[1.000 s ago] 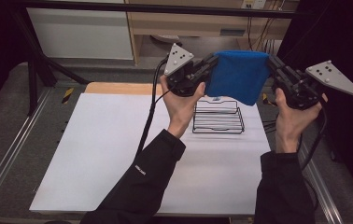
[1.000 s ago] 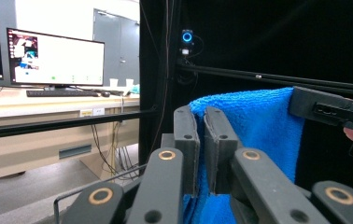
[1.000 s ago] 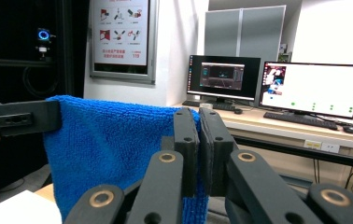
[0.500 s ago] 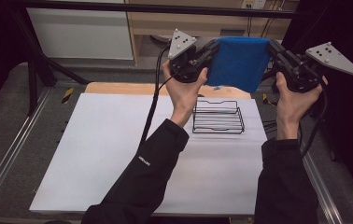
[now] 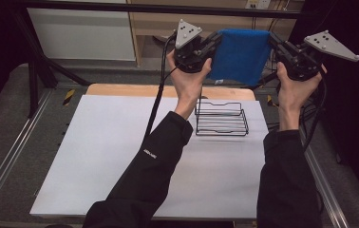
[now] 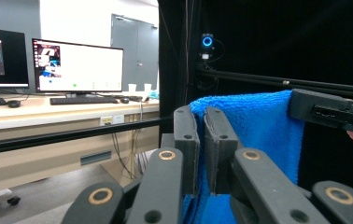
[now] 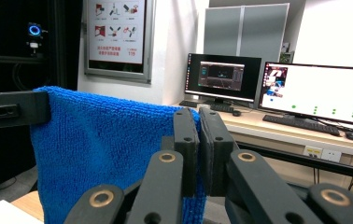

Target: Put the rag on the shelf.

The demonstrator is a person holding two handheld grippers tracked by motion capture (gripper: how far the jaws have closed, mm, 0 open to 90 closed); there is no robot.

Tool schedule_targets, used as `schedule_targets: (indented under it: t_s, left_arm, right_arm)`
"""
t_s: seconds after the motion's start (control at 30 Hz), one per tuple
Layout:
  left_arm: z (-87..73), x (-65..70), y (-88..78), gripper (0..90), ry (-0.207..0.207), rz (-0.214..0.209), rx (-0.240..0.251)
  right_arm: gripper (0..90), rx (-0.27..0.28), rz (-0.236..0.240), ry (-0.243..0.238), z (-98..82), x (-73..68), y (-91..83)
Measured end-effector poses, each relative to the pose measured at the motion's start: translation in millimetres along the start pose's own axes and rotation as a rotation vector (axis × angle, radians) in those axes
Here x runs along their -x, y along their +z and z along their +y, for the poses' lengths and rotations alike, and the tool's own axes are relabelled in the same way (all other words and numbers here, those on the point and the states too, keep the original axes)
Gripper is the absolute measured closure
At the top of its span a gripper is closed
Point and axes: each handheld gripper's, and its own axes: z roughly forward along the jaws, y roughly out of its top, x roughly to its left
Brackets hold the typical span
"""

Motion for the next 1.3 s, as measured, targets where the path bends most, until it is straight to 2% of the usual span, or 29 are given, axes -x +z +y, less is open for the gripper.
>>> schedule_targets:
  t_s: [0.2, 0.4, 0.57, 0.73, 0.9, 0.97, 1.3]
  left_arm:
    - [-5.8, -8.1, 6.9, 84.5, -0.012, -0.002, -0.006]
    - [-21.2, -13.4, 7.4, 84.5, -0.034, -0.015, -0.025]
    - [-32.7, -14.4, 5.4, 84.5, -0.020, -0.022, -0.045]
    - [-38.8, -15.6, 4.2, 84.5, -0.008, -0.018, -0.051]
    - [-39.9, -23.6, -0.2, 84.5, 0.013, -0.005, -0.047]
    - [-39.1, -27.7, -4.4, 84.5, 0.017, 0.014, -0.050]
    - [-30.1, -44.1, -20.5, 84.5, 0.043, 0.057, -0.024]
  right_arm:
    - [86.8, -0.006, 0.006, 0.000, -3.1, 5.6, 10.5]
    - [86.8, -0.032, 0.011, -0.003, -16.1, 7.6, 17.2]
    - [86.7, -0.046, 0.025, -0.011, -24.3, 9.2, 15.7]
    - [86.7, -0.067, 0.043, -0.043, -26.8, 11.2, 17.3]
    - [86.5, -0.058, 0.070, -0.051, -25.7, 6.2, 22.0]
    - [86.5, -0.056, 0.083, -0.050, -25.7, 2.9, 25.2]
    - [86.4, -0.054, 0.124, -0.083, -21.4, -12.5, 52.2]
